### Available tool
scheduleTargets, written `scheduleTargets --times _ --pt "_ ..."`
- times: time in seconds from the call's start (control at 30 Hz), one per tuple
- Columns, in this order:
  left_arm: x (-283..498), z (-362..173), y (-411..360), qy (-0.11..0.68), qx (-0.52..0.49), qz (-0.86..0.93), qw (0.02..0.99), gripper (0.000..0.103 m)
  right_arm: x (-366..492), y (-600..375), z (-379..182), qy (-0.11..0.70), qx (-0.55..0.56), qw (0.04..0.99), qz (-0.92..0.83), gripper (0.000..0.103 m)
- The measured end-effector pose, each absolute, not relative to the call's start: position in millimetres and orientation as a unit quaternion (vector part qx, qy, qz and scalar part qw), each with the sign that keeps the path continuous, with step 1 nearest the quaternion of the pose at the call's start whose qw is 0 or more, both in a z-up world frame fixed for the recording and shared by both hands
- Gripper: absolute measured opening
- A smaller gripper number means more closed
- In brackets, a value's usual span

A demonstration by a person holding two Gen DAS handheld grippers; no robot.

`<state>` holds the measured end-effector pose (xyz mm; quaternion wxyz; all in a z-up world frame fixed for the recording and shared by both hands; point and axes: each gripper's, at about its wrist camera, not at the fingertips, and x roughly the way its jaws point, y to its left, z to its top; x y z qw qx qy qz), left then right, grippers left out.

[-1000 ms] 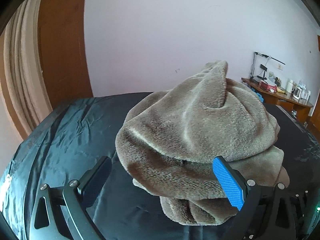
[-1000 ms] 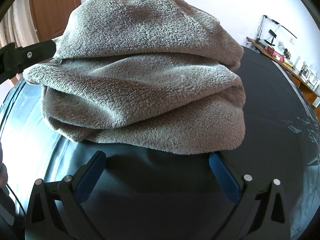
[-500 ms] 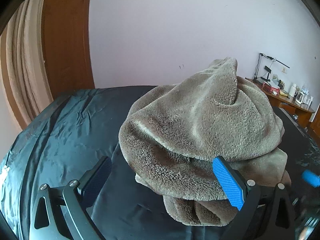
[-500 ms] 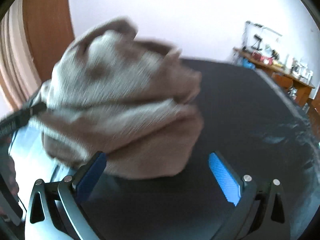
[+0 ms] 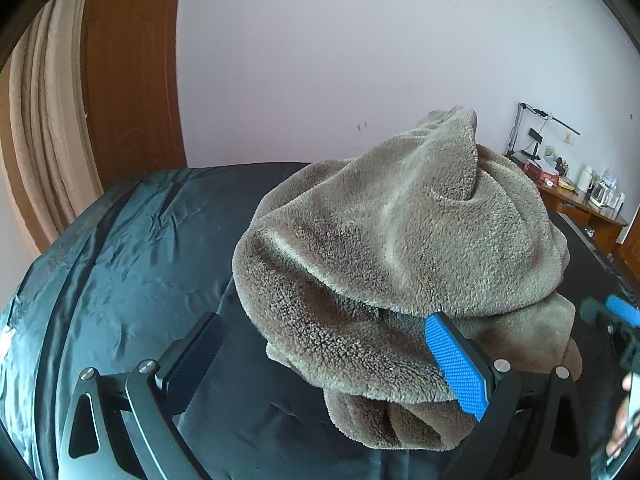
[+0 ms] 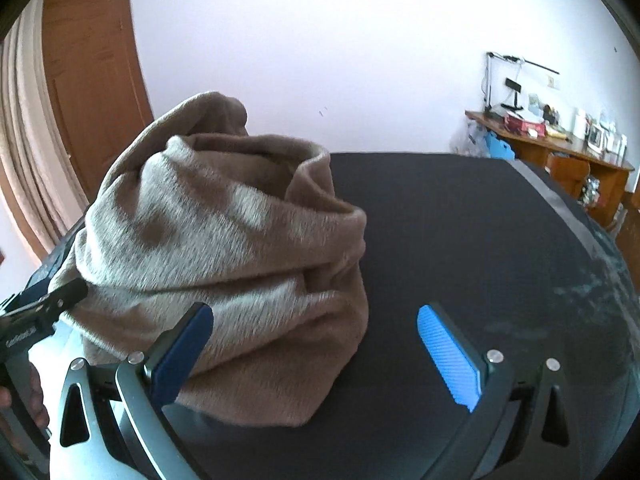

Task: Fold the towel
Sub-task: 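Move the right gripper toward the edge of the grey-brown fleece blanket, then close the right gripper on the blanket edge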

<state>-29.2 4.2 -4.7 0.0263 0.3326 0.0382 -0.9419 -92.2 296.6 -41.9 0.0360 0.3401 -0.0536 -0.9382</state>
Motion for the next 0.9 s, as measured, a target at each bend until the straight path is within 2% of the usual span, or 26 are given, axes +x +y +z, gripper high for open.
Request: scheduleTargets --times 0.3,0.57,0.63,0.8,0.9 --pt "-33.5 -11.1 9.2 0.036 0.343 -0.938 0.022 0.103 -138.6 307.7 -52.3 -0.043 0.349 0.038 -0.935 0.101" --pt "-37.4 -17.7 9.3 0.034 0.352 -0.935 0.017 0.103 -167.7 323.9 -73.4 -0.075 0.372 0.067 -0.923 0.098" --pt "-38.2 -19.9 10.4 0.031 0.356 -0.934 0.015 0.103 -171.8 325.8 -75.3 -0.084 0.376 0.082 -0.919 0.092" --pt "-36.9 -25.1 11.1 0.029 0.361 -0.932 0.013 0.103 -178.3 324.9 -80.1 -0.095 0.380 0.115 -0.913 0.063" --pt "-36.7 -26.5 10.8 0.029 0.361 -0.932 0.013 0.103 -174.1 320.8 -80.0 -0.083 0.376 0.121 -0.915 0.049"
